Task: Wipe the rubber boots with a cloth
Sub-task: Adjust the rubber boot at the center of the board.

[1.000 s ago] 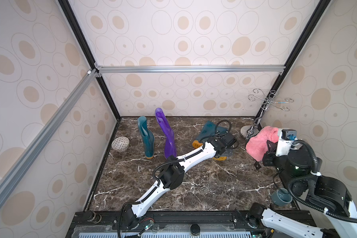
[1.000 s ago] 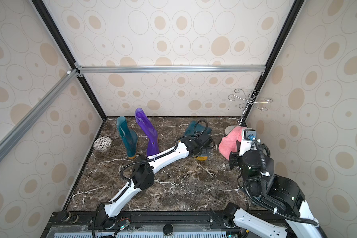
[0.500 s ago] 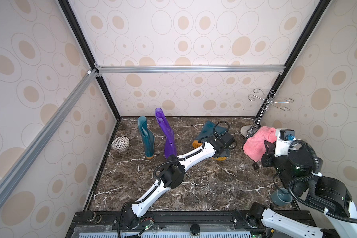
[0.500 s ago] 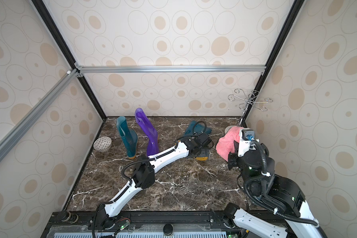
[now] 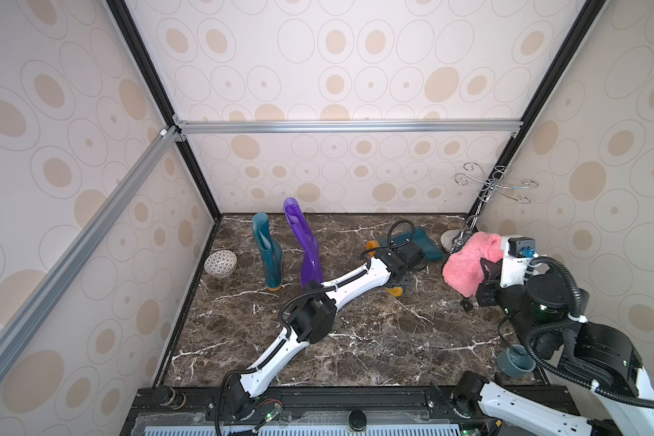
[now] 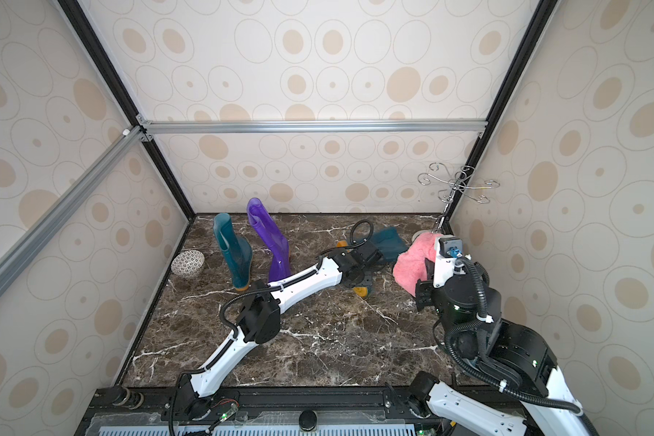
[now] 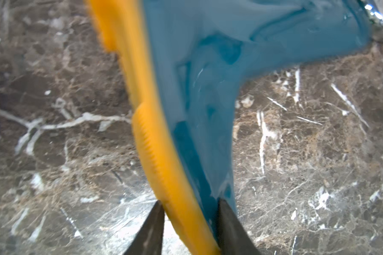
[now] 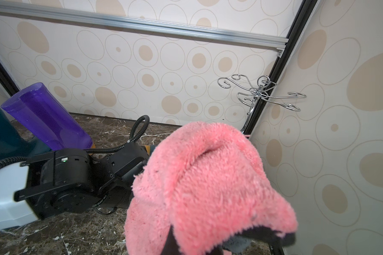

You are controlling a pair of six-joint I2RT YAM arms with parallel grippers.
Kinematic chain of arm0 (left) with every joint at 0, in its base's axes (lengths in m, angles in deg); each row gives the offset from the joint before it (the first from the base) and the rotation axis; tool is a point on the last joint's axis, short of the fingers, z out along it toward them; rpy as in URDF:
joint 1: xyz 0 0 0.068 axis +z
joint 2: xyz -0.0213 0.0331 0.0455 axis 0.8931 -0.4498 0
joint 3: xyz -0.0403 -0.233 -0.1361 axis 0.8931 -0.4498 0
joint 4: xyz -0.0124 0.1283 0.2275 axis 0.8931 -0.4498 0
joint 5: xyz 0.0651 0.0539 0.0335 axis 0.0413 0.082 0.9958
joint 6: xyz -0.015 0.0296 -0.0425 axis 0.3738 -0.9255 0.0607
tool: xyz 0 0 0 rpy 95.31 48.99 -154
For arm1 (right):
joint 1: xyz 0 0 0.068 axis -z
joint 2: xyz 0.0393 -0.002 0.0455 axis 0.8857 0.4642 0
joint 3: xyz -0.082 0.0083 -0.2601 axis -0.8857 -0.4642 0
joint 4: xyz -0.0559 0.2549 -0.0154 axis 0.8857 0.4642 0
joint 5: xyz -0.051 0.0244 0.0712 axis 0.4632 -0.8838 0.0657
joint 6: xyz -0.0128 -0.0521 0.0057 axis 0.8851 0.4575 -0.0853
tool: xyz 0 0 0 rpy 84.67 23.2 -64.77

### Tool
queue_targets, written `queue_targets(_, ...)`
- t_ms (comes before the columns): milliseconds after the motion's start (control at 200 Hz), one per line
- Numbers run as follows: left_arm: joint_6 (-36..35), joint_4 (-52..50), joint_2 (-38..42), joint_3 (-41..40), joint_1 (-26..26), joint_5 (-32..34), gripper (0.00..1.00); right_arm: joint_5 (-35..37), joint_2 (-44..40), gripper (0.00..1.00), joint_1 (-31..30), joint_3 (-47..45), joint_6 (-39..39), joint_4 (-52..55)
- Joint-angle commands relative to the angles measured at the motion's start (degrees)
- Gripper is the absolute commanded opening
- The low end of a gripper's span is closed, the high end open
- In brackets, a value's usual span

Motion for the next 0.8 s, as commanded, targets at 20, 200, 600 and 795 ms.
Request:
queue_targets(20,-3.65,-3.76,4.40,-9.10,1.46,5.54,0.42,-0.43,-0.92,0.00,0.21,0.36,0.71,-0.70)
queue_targets(200,-2.76,-4.22,4.78,-9.01,3.05,5.58,0.69,-1.78,-0.79,0.00,0.19,-0.27,0.14,-1.26)
queue_targets(600,-5.60,-0.38,4.02,-5.82,1.51,0.81,0.85,-1.85,-1.36,0.00,0.18,-1.41,-0.21,-1.52)
queue_targets(795,-6.27,-0.82,3.12,-3.90,-0.21,1.71,0.78,-1.75,-1.23,0.00,0.24,-1.13,0.14,-1.96)
